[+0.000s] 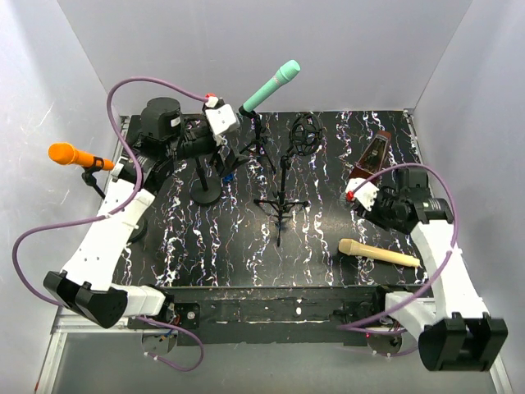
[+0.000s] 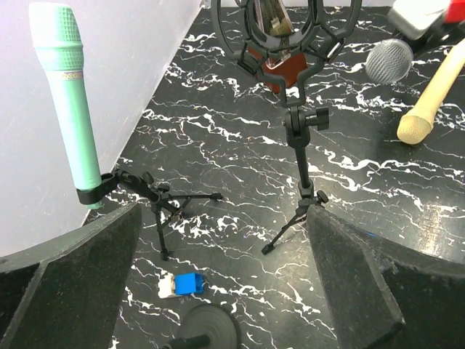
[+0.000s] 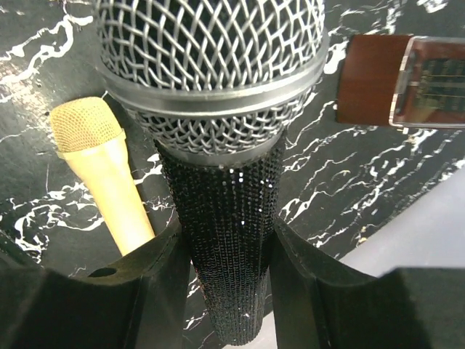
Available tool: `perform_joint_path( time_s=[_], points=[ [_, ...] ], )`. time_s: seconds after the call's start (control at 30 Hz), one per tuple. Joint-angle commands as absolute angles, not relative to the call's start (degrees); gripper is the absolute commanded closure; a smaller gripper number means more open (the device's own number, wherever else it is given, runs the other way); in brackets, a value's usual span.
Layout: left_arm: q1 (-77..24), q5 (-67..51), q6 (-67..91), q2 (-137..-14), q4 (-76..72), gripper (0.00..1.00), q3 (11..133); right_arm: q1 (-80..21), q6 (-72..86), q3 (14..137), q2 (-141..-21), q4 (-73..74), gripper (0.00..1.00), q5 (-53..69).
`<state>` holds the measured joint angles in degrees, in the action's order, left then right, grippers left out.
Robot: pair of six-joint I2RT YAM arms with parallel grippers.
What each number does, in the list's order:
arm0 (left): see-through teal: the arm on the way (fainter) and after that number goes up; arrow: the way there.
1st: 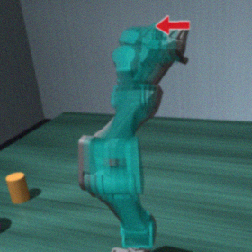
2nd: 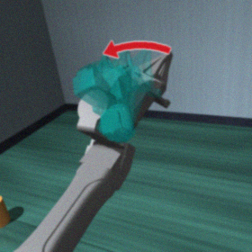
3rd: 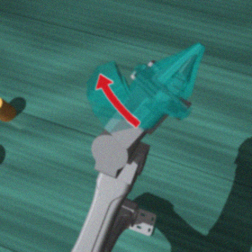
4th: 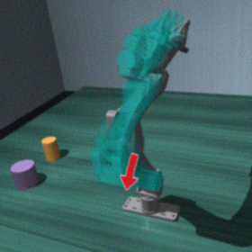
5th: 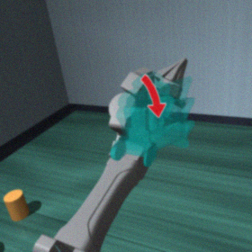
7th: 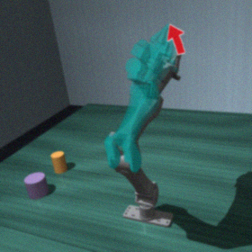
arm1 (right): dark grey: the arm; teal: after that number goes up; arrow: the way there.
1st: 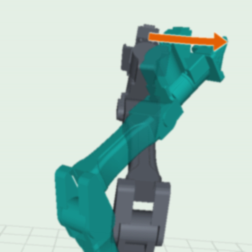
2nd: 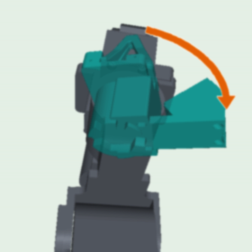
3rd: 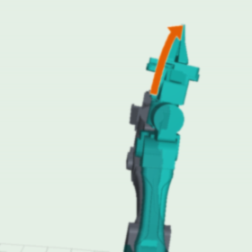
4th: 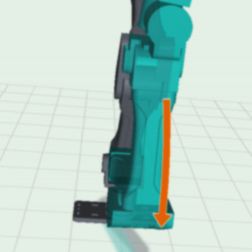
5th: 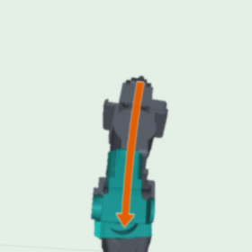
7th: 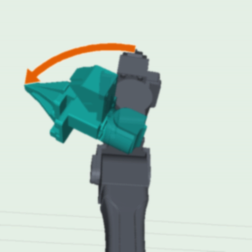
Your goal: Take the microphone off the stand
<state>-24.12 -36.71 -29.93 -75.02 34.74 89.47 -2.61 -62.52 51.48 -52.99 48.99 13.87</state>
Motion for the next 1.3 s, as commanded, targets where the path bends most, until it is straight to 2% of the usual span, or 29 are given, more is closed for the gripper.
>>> perform_joint_path(
  time_s=[0.0, 0.37, 0.7, 0.97, 1.13, 1.27],
  points=[
    [-24.3, -37.3, -27.5, -73.3, 34.2, 0.03, 91.8, -1.6, -70.2, 54.9, -61.1, 50.5, 0.99, 11.6],
    [-25.3, -35.1, -29.5, -74.3, 38.8, 0.03, 95.4, 3.9, -78.1, 57.5, -83.0, 48.7, 0.99, 4.8],
    [-25.6, -33.8, -30.4, -74.9, 39.6, 0.02, 96.2, 4.7, -85.6, 57.1, -90.4, 47.4, 0.97, 1.5],
    [-25.6, -33.3, -30.8, -74.8, 39.6, 0.02, 96.0, 4.6, -81.8, 56.0, -93.8, 45.2, 0.91, -0.4],
    [-25.6, -34.0, -31.0, -75.1, 39.6, 0.02, 95.7, 4.6, -79.9, 55.9, -93.3, 46.3, 0.68, 2.7],
    [-25.6, -34.2, -30.8, -75.4, 39.2, 0.02, 95.9, 4.6, -77.7, 57.3, -92.0, 48.9, 0.36, 5.8]
  ],
)
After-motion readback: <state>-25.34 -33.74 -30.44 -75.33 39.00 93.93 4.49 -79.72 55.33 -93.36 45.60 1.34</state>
